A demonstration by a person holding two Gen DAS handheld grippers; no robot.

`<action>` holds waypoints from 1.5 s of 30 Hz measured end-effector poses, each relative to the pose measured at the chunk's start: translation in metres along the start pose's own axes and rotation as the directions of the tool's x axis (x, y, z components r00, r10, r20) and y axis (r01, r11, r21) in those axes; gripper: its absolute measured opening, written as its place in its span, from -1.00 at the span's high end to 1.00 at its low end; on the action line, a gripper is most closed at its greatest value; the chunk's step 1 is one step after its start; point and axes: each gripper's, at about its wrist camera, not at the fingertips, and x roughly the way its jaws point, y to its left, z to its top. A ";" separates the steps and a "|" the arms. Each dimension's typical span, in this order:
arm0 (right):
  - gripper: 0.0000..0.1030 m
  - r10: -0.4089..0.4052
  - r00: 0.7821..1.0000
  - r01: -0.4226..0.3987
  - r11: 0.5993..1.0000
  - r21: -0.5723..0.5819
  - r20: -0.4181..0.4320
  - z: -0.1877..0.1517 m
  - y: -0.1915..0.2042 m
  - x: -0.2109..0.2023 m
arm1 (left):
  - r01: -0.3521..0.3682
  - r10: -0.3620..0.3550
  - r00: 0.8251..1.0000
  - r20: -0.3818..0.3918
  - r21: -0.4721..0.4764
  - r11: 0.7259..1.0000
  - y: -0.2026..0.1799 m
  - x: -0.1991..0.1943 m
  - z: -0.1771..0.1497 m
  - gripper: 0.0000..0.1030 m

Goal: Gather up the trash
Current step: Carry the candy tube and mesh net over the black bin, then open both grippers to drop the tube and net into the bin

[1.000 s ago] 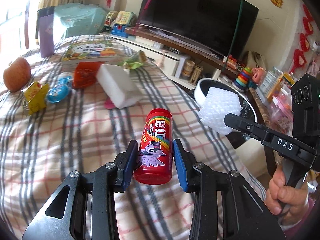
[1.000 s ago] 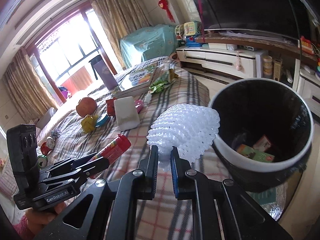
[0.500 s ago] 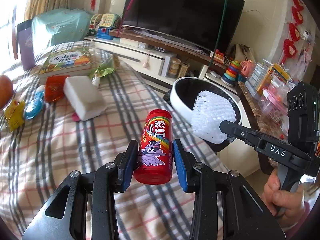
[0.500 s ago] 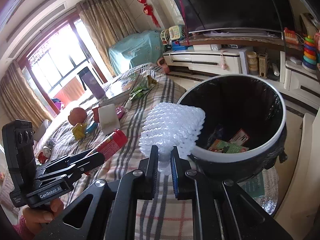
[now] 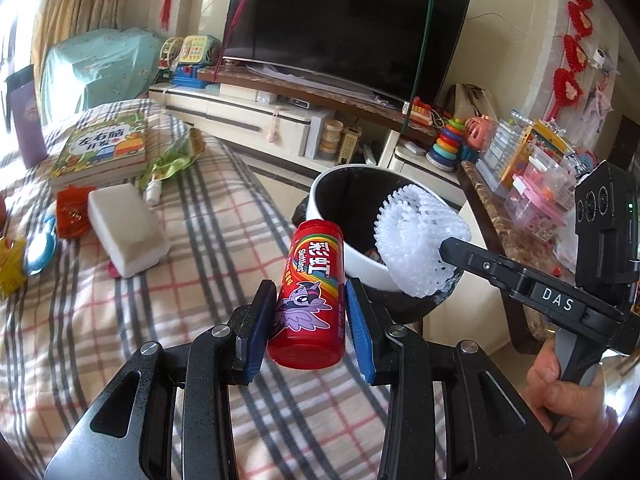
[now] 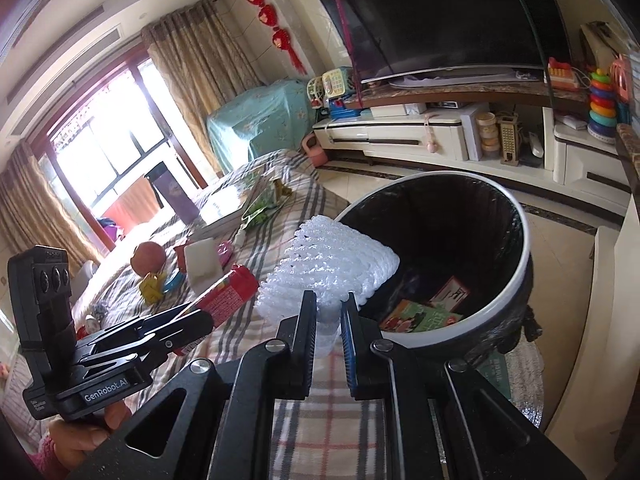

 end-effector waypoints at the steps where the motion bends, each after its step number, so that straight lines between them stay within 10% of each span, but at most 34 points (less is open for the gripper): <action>1: 0.77 -0.004 1.000 0.004 1.000 0.002 0.004 0.000 -0.001 -0.001 | 0.002 -0.002 1.000 0.000 0.003 1.000 -0.002 0.001 0.001 0.33; 45: 0.76 -0.067 0.996 0.071 0.995 0.071 -0.052 0.031 -0.064 0.028 | 0.033 -0.027 0.997 -0.067 0.103 0.994 -0.048 0.079 0.051 0.33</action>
